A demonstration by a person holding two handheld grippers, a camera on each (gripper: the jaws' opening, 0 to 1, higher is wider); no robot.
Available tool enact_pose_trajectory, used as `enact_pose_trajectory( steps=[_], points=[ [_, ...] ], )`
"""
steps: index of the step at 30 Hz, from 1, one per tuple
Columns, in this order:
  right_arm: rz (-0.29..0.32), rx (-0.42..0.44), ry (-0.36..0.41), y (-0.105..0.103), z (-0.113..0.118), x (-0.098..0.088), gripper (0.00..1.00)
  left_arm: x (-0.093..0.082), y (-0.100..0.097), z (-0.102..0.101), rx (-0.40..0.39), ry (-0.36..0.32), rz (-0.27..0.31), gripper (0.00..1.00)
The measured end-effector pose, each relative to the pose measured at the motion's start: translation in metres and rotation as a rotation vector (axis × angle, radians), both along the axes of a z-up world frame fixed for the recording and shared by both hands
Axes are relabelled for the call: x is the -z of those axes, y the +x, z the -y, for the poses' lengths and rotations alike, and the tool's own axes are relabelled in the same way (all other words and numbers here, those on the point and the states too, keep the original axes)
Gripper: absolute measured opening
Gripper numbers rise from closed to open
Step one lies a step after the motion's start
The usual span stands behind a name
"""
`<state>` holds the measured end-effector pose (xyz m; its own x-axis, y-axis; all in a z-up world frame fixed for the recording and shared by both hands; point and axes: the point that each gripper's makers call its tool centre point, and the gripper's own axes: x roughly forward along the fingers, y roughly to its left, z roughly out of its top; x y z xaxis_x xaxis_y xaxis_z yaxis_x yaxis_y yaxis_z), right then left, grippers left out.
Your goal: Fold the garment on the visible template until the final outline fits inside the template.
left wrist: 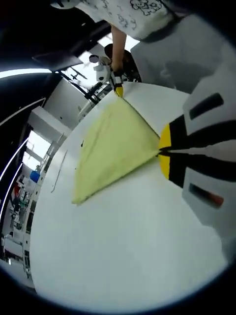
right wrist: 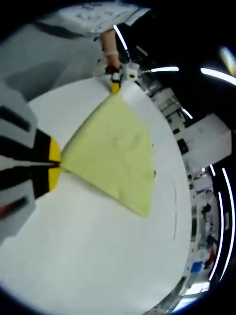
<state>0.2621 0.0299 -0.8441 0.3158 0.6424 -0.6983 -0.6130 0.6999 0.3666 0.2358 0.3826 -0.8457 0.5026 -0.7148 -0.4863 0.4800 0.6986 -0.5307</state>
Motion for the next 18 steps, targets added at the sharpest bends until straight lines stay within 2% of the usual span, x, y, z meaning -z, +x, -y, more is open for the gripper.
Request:
enact_pose_trajectory(
  steps=[4,5,6,7,9,10,12,14,16,17,18],
  points=[
    [0.014,0.019,0.01,-0.002,-0.004,-0.001,0.0,-0.002,0.0,0.001,-0.008,-0.003,0.024,0.01],
    [0.019,0.019,0.012,-0.004,-0.006,-0.003,0.03,-0.002,0.0,0.001,-0.009,-0.003,0.029,0.02],
    [0.028,0.027,0.016,-0.005,-0.008,-0.006,0.12,-0.005,0.0,0.002,-0.009,-0.007,0.041,0.06],
    [0.034,0.039,0.021,-0.006,-0.009,-0.01,0.2,-0.008,0.001,0.001,-0.02,-0.01,0.048,0.12],
    [0.098,0.051,0.015,-0.003,-0.008,-0.019,0.39,-0.017,0.004,0.002,-0.036,-0.01,0.076,0.26],
    [0.126,0.064,0.011,-0.001,-0.006,-0.023,0.47,-0.022,0.01,-0.002,-0.051,0.031,0.119,0.36],
    [0.184,0.099,0.03,0.003,-0.004,-0.038,0.62,-0.029,0.011,-0.001,-0.049,0.057,0.15,0.51],
    [0.226,0.13,0.042,0.006,-0.002,-0.048,0.74,-0.041,0.014,0.001,-0.059,0.062,0.191,0.65],
    [0.263,0.176,0.051,0.01,0.003,-0.056,0.93,-0.048,0.015,0.003,-0.071,0.064,0.21,0.79],
    [0.305,0.202,0.058,0.015,0.005,-0.062,1.0,-0.053,0.015,0.006,-0.079,0.07,0.218,0.88],
    [0.291,0.205,0.045,0.01,0.009,-0.063,0.99,-0.055,0.016,0.007,-0.087,0.075,0.222,0.98]
  ],
)
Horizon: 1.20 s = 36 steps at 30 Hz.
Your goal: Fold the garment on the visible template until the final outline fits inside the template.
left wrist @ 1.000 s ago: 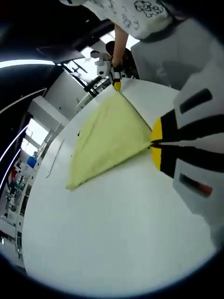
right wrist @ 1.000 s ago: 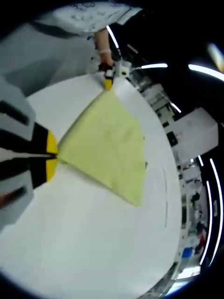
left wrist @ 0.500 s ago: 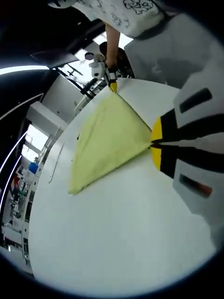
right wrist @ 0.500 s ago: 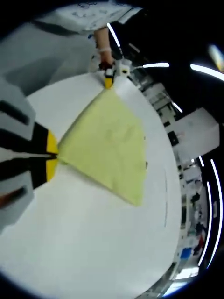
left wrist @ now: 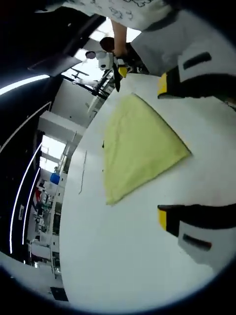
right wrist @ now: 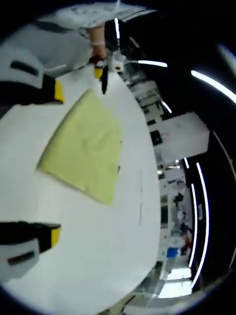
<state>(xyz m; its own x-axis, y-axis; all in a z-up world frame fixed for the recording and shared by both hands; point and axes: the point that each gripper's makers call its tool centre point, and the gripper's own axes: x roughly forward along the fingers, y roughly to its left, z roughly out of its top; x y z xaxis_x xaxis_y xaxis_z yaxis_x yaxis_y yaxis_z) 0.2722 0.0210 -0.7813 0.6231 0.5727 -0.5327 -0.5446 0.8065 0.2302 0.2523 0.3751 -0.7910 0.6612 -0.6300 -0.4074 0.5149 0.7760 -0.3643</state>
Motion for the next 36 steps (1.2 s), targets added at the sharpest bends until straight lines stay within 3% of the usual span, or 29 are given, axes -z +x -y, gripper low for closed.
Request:
enact_pose_trajectory(
  steps=[8,14,31,36],
  points=[
    [0.054,0.039,0.027,-0.002,0.001,-0.015,0.99,-0.02,-0.002,0.019,0.01,0.015,0.054,0.99],
    [0.053,0.031,0.032,0.001,0.003,-0.012,0.99,-0.018,-0.004,0.019,0.041,0.06,0.06,0.99],
    [0.032,0.007,0.041,-0.005,0.002,-0.005,0.99,-0.03,0.01,0.028,-0.043,0.026,0.122,0.99],
    [0.017,0.007,0.042,-0.004,0.0,0.001,0.99,-0.024,0.008,0.031,-0.013,0.093,0.119,0.98]
  ],
)
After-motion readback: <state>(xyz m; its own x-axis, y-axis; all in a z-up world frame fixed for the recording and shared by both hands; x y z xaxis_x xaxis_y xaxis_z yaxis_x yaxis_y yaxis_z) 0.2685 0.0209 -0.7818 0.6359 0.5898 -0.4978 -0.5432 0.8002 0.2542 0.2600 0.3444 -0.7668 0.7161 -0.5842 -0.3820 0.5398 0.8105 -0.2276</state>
